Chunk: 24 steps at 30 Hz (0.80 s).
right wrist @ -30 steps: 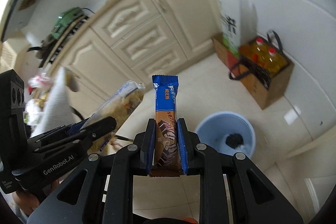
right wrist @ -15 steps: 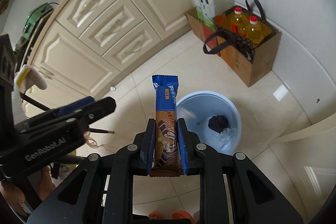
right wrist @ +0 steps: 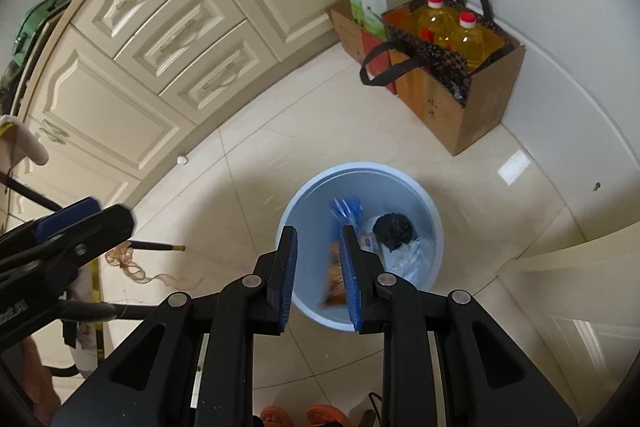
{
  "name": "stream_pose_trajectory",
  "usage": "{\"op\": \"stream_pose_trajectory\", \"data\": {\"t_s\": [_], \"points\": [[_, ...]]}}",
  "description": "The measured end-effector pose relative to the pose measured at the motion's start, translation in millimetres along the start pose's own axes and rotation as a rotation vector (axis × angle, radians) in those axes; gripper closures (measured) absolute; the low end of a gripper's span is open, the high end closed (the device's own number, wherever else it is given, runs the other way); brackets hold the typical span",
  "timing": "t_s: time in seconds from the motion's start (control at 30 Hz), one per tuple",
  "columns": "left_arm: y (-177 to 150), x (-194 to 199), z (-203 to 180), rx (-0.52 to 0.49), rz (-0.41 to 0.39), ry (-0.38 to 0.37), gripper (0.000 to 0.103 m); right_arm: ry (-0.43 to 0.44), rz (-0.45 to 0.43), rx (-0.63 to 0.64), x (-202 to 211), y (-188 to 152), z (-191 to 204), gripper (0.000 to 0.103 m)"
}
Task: Collect trash
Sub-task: 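Move both tools back over the table toward the remaining trash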
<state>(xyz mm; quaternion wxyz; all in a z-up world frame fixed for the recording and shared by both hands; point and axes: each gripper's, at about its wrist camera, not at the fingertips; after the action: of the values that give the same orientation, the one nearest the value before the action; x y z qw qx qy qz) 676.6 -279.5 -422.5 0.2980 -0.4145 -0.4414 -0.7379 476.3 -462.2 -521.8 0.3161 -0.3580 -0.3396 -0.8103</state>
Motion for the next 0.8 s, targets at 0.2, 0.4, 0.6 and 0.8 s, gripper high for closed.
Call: {"op": "stream_pose_trajectory", "data": {"t_s": [0.2, 0.4, 0.6, 0.8], "points": [[-7.8, 33.6, 8.1, -0.002, -0.054, 0.017, 0.048, -0.007, -0.016, 0.004, 19.0, 0.1, 11.6, 0.064], [-33.6, 95.8, 34.9, 0.05, -0.138, 0.04, 0.046, 0.021, -0.071, 0.081, 61.2, 1.9, 62.7, 0.061], [-74.7, 186.0, 79.3, 0.129, -0.285, 0.06, 0.039, 0.044, -0.154, 0.218, 120.2, -5.0, 141.0, 0.052], [-142.2, 277.2, 153.9, 0.258, -0.447, 0.105, 0.024, 0.07, -0.244, 0.397, 176.0, -22.2, 239.1, 0.021]]}}
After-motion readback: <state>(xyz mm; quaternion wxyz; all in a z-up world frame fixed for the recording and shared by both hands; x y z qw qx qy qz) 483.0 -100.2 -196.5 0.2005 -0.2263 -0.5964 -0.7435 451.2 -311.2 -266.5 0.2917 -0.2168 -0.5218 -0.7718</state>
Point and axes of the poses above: each gripper's, at about its wrist camera, not at the fingertips, and x roughly against the way its jaws point, z to its left, y to its top, and after that the axes turned 15 degrees about y, right-handed
